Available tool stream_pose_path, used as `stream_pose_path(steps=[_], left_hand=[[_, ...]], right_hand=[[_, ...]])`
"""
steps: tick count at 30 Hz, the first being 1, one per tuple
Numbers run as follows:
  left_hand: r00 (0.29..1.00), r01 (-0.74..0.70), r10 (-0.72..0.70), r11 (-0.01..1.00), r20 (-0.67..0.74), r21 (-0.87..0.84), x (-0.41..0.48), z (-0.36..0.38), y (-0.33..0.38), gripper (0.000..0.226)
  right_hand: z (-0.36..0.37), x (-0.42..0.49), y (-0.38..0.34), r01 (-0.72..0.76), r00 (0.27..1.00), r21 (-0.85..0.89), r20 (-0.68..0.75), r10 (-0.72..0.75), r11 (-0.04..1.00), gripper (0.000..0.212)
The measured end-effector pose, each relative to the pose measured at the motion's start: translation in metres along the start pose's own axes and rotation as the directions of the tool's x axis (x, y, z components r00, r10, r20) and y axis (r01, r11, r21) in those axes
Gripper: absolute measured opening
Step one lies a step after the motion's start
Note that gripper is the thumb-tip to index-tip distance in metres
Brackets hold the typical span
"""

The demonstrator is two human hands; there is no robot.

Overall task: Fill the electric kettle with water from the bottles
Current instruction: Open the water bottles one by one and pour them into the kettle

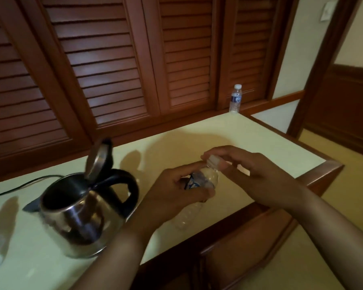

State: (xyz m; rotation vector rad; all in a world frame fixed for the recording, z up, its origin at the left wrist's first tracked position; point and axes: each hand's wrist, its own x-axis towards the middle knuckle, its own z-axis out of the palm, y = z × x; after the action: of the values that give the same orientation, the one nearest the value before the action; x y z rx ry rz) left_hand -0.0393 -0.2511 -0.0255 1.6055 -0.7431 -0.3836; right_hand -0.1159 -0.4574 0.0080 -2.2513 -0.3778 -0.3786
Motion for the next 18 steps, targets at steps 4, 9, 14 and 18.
stream_pose_path(steps=[4, 9, 14, 18], left_hand=[[1.000, 0.007, -0.008, 0.997, 0.008, 0.072, 0.054, 0.029, -0.004, 0.045], [0.997, -0.068, 0.060, 0.983, 0.053, 0.168, 0.113, 0.062, 0.008, 0.038], [0.961, -0.236, 0.276, 0.851, -0.018, 0.470, 0.165, 0.097, 0.009, 0.027], [0.870, -0.146, 0.472, 0.522, -0.142, 0.840, 0.202, 0.121, 0.001, 0.059]], right_hand=[[-0.051, 0.014, 0.048, 0.103, 0.991, -0.237, -0.058, -0.120, 0.966, 0.023], [-0.109, 0.036, 0.091, 0.190, 0.982, -0.471, 0.097, -0.164, 0.861, 0.040], [-0.135, 0.060, 0.138, 0.096, 0.993, -0.483, -0.008, -0.114, 0.870, 0.051], [-0.147, 0.083, 0.160, -0.342, 0.940, -0.228, -0.083, 0.332, 0.912, 0.067]])
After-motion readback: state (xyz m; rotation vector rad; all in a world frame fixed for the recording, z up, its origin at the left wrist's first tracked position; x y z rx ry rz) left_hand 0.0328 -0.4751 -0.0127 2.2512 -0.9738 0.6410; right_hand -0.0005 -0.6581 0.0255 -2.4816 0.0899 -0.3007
